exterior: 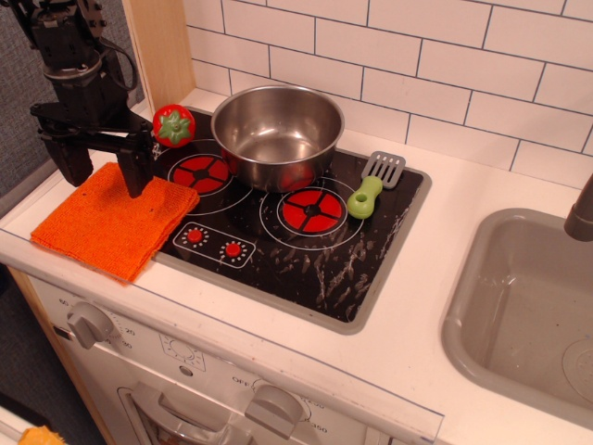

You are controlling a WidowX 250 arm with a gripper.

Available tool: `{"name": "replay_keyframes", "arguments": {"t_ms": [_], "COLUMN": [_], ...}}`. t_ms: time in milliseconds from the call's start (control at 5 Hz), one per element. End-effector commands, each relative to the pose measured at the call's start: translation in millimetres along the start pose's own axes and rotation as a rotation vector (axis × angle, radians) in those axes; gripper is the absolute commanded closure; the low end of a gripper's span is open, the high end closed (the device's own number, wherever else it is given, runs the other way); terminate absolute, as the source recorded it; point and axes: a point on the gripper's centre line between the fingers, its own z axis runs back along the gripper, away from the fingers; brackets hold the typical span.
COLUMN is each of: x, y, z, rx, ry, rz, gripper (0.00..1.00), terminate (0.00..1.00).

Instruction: Put the pot on the lower right corner of the stove.

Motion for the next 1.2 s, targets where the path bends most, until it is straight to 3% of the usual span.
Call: {"name": "replay_keyframes", "arguments": {"t_ms": [0, 400, 600, 1000], "x": [0, 51, 78, 106], "y": [0, -21, -40, -64], "z": [0, 42, 40, 8], "rx": [0.0, 0.004, -0.034, -0.048], "ry": [0.0, -0.101, -0.116, -0.061], "rz": [0.0, -0.04, -0.065, -0.08], "gripper": [0.0, 0.0, 0.0, 0.0], "terminate": [0.0, 0.0, 0.0, 0.0]}}
